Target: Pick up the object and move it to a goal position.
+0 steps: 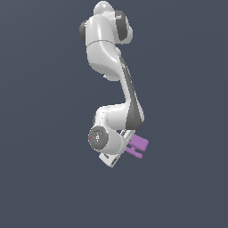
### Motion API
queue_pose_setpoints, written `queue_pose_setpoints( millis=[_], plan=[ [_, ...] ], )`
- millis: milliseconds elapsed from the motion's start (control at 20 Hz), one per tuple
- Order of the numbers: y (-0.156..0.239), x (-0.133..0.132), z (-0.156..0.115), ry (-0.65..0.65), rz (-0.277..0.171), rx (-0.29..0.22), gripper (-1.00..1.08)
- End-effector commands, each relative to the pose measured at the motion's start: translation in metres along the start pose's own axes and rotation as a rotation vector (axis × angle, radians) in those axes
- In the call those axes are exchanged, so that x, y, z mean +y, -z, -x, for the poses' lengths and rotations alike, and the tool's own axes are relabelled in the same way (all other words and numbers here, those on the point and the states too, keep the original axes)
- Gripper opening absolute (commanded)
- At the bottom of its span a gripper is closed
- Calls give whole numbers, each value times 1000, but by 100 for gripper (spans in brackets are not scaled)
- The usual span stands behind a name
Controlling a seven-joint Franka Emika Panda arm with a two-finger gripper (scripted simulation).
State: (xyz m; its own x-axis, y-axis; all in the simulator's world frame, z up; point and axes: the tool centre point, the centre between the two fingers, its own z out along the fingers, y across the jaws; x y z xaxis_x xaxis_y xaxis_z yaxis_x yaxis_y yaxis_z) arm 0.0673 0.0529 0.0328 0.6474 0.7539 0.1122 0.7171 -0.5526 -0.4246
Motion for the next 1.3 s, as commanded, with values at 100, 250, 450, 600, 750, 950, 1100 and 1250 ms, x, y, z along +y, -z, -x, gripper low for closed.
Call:
queue_pose_setpoints(
  millis=[100, 250, 450, 600, 750, 950, 1100, 1250],
  plan=[
    [-7, 0, 0, 1, -1, 0, -100],
    [-7, 0, 0, 1, -1, 0, -100],
    [-7, 0, 0, 1, -1, 0, -100],
    [-5, 0, 0, 1, 1, 2, -100],
    [-3, 0, 1, 1, 1, 2, -100],
    [3, -2, 7, 1, 1, 2, -100],
    [13, -5, 14, 1, 1, 2, -100],
    [25, -9, 24, 0, 1, 1, -100]
  ],
)
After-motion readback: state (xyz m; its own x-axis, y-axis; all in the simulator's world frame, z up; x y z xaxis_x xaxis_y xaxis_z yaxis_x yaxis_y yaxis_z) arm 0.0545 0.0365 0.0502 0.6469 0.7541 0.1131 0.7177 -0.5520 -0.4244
